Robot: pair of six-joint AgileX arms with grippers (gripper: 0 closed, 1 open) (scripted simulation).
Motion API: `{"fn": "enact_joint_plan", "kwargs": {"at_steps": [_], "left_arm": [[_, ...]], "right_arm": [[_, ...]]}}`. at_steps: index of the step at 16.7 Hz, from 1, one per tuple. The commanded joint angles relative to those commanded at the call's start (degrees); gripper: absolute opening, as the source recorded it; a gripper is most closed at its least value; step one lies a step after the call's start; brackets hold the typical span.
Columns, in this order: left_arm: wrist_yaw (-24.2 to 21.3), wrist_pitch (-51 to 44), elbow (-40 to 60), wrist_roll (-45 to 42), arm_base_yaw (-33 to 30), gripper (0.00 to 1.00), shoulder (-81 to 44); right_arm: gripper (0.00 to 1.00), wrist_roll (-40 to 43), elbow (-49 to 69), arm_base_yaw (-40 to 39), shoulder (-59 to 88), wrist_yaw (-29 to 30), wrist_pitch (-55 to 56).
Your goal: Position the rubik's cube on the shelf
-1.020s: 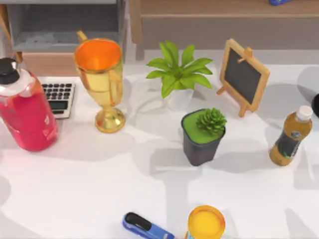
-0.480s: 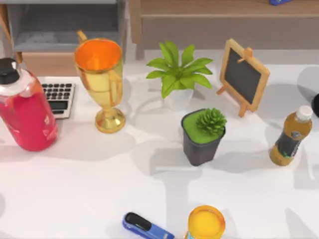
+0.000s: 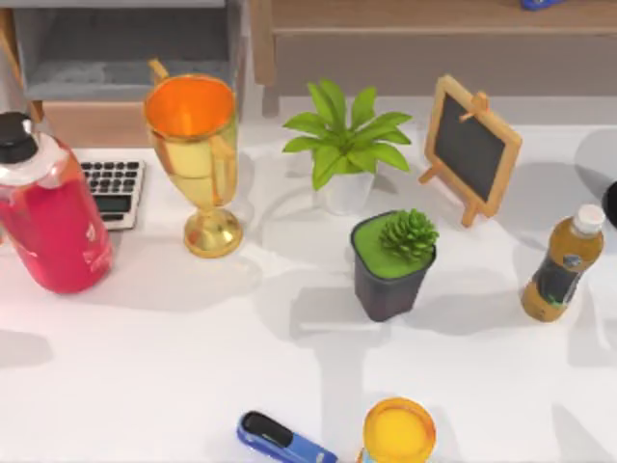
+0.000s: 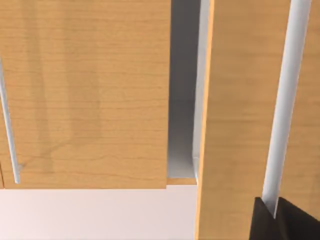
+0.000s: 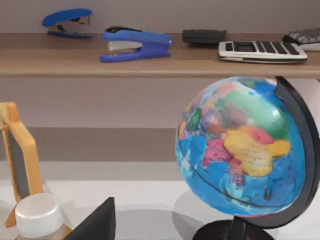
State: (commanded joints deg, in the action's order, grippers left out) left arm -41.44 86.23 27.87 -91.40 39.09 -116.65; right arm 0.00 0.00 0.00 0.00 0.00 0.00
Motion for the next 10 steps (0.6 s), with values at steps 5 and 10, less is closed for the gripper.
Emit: {"fn": "enact_joint_plan", "kwargs": {"at_steps": [5,10], "left_arm": [[0.0,0.0,0.0,0.0,0.0,0.23,0.0],[0.0,0.0,0.0,0.0,0.0,0.6,0.0]], "right_arm": [[1.0,0.0,0.0,0.0,0.0,0.0,0.0],[1.0,0.0,0.0,0.0,0.0,0.0,0.0]]}}
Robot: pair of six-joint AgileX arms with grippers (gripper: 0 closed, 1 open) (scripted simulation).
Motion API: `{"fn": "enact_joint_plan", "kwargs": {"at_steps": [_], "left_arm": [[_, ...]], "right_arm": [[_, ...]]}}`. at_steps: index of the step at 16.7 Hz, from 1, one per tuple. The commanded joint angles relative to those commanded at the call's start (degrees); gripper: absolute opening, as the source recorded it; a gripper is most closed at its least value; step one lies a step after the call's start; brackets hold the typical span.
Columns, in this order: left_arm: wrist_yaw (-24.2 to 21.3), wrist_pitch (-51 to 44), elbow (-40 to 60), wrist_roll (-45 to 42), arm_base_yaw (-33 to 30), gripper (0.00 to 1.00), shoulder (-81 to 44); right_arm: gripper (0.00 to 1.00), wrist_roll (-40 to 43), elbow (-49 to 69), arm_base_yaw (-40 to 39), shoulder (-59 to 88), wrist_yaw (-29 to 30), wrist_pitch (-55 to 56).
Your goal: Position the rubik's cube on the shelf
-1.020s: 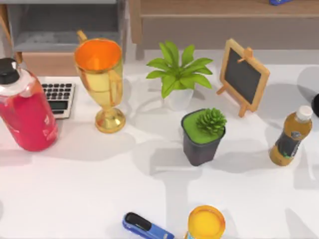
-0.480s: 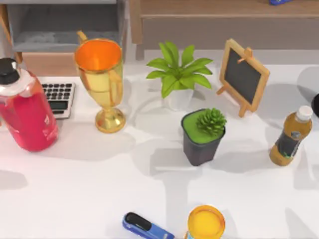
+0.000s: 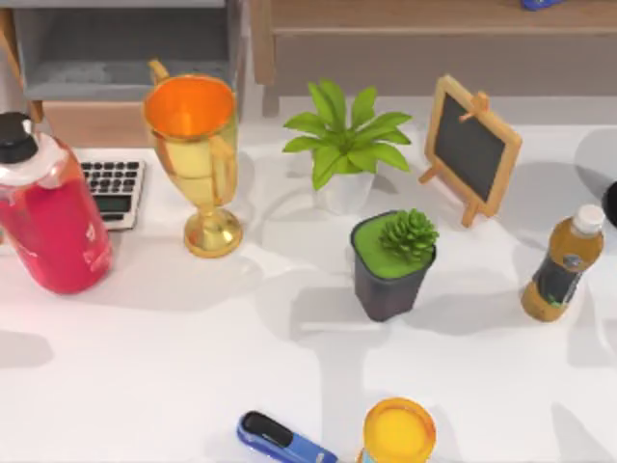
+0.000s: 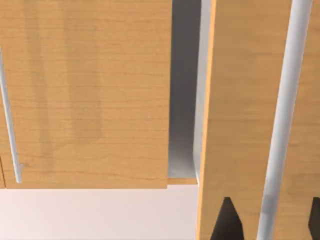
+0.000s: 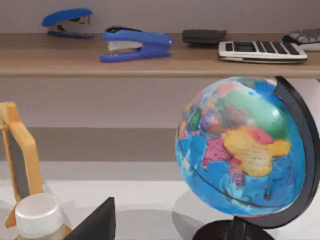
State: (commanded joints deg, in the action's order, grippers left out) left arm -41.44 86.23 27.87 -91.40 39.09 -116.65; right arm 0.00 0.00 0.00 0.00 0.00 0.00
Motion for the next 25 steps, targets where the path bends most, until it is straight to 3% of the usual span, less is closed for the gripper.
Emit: {"fn": "enact_joint_plan", "kwargs": {"at_steps": [5,6,15,19,25], "left_arm": [[0.0,0.0,0.0,0.0,0.0,0.98,0.0],[0.0,0.0,0.0,0.0,0.0,1.0,0.0],[-0.2,0.2,-0.1,-0.1,0.1,1.0,0.1],[-2.8,2.0,-3.4,-0.2,2.7,1.0,1.2],[-1.9,0.5,-2.2,-0.2,3.4,1.0,1.0]], "right_arm": [[1.0,0.0,0.0,0.0,0.0,0.0,0.0],[1.0,0.0,0.0,0.0,0.0,0.0,0.0],[1.0,0.0,0.0,0.0,0.0,0.0,0.0],[1.0,0.0,0.0,0.0,0.0,0.0,0.0],[1.0,0.0,0.0,0.0,0.0,0.0,0.0]]}}
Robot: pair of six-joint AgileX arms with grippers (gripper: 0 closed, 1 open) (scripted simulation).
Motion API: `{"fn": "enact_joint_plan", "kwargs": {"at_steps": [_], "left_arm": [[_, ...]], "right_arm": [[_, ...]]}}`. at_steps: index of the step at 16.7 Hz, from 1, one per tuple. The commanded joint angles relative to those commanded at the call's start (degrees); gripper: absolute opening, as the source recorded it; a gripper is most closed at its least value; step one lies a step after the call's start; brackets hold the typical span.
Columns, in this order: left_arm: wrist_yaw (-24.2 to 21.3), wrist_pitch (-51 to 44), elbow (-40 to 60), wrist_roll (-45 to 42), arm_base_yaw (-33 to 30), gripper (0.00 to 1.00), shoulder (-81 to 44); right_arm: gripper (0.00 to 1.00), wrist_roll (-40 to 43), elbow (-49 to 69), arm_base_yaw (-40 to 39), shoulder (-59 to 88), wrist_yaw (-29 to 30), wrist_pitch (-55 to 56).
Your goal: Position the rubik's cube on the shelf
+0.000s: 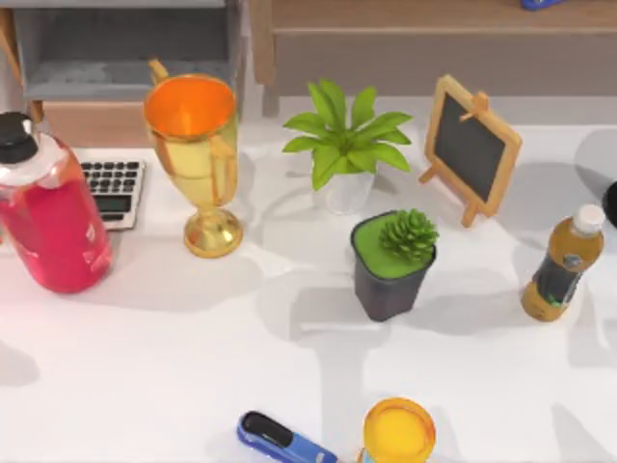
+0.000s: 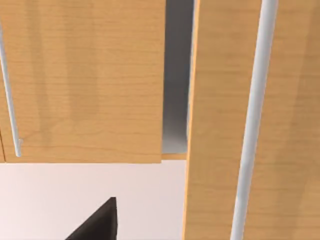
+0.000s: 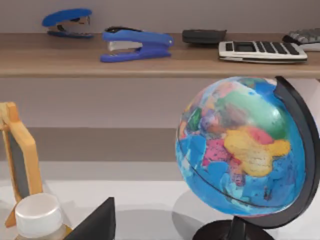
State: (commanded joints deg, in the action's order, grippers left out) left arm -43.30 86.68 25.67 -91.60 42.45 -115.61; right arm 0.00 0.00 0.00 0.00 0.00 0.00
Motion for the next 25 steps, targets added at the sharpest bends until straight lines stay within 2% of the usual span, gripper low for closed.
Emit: {"fn": "enact_joint_plan", "kwargs": {"at_steps": [5,11,17,25], "left_arm": [[6.3,-13.6,9.8,0.8,5.0,1.0,-0.2],[15.7,-44.6,34.1,5.6,7.1,1.0,-1.8],[23.7,-83.9,65.5,15.1,2.1,1.0,-5.8],[31.2,-137.8,103.7,31.3,-9.5,1.0,-17.7]], "right_arm": [[1.0,0.0,0.0,0.0,0.0,0.0,0.0],[1.0,0.0,0.0,0.0,0.0,0.0,0.0],[1.0,0.0,0.0,0.0,0.0,0.0,0.0],[1.0,0.0,0.0,0.0,0.0,0.0,0.0]]}}
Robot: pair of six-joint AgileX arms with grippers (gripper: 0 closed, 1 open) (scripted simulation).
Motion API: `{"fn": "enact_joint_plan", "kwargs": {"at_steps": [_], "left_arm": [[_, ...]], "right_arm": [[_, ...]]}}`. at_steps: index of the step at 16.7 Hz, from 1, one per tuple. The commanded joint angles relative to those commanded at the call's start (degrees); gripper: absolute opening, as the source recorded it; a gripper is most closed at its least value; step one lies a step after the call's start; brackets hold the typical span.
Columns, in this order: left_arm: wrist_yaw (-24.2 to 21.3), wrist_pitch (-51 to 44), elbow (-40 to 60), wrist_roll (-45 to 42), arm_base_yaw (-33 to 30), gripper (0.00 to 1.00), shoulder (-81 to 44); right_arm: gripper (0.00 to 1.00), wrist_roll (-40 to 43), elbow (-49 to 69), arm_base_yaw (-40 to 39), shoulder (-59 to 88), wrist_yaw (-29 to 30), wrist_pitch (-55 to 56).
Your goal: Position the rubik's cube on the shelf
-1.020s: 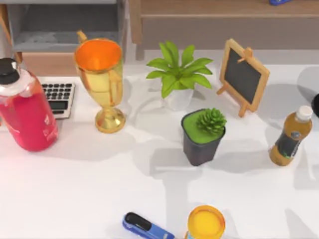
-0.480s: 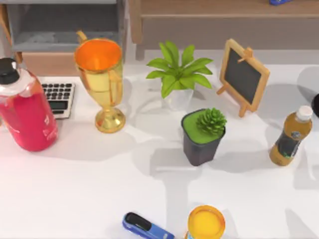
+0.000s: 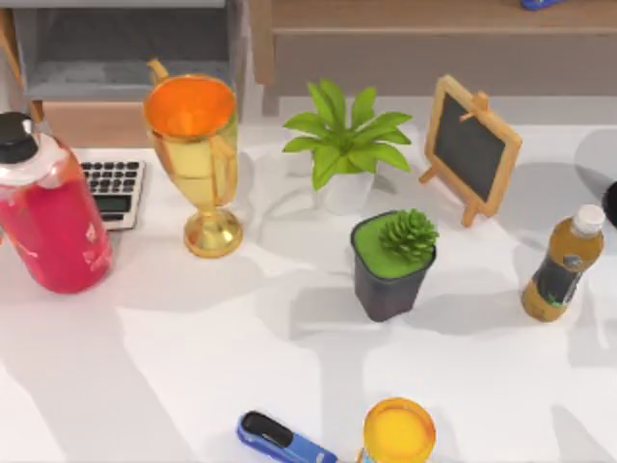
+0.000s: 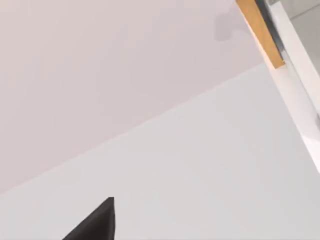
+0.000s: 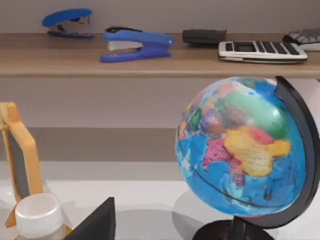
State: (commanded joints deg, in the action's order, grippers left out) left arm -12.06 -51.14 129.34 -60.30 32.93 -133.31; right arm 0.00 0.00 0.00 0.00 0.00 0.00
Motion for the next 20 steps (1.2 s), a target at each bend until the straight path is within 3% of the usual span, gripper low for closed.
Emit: {"fn": "enact_joint_plan", "kwargs": {"at_steps": [4,8,11,20], "left_arm": [[2.2,-20.9,13.8,7.7,-5.5,1.0,-7.0],[3.2,-33.6,22.5,13.2,-9.7,1.0,-12.9],[3.4,-36.8,24.9,14.8,-11.0,1.0,-14.9],[3.4,-34.7,21.4,14.5,-10.7,1.0,-13.6]], "right_arm": [[1.0,0.0,0.0,0.0,0.0,0.0,0.0],[1.0,0.0,0.0,0.0,0.0,0.0,0.0],[1.0,0.0,0.0,0.0,0.0,0.0,0.0],[1.0,0.0,0.0,0.0,0.0,0.0,0.0]]}}
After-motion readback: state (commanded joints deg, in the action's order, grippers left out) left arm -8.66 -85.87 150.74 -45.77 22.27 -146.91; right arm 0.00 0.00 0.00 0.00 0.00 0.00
